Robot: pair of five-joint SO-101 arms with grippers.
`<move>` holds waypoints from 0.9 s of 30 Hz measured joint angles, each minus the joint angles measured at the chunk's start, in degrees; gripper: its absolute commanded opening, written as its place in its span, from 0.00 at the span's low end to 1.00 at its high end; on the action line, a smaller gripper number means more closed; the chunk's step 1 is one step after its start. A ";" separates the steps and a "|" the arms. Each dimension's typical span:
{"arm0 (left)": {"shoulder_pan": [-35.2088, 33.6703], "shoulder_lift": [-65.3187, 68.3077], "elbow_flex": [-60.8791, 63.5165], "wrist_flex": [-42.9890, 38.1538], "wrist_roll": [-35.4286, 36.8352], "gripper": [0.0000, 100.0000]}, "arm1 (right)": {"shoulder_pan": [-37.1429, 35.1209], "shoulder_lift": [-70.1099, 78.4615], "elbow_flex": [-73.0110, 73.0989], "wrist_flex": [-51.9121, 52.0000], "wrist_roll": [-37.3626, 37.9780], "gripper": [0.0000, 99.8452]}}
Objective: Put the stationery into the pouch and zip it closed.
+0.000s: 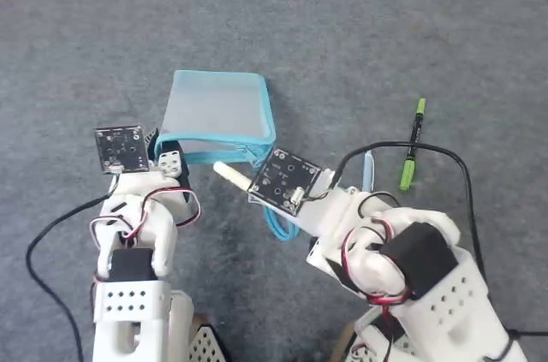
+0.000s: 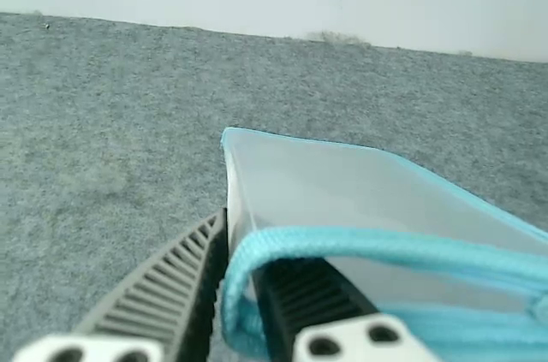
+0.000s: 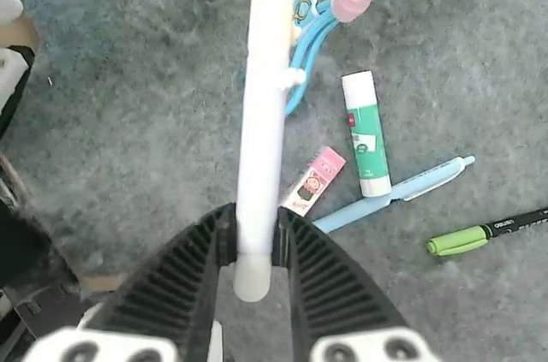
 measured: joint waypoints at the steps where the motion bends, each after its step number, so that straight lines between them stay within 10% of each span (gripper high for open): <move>1: 0.00 0.00 0.00 0.00 0.00 0.01 | 0.00 0.35 0.00 -0.70 -0.35 0.01; 27: 3.25 0.00 2.11 -0.09 0.00 0.01 | 1.23 40.62 -30.68 -2.46 -10.73 0.01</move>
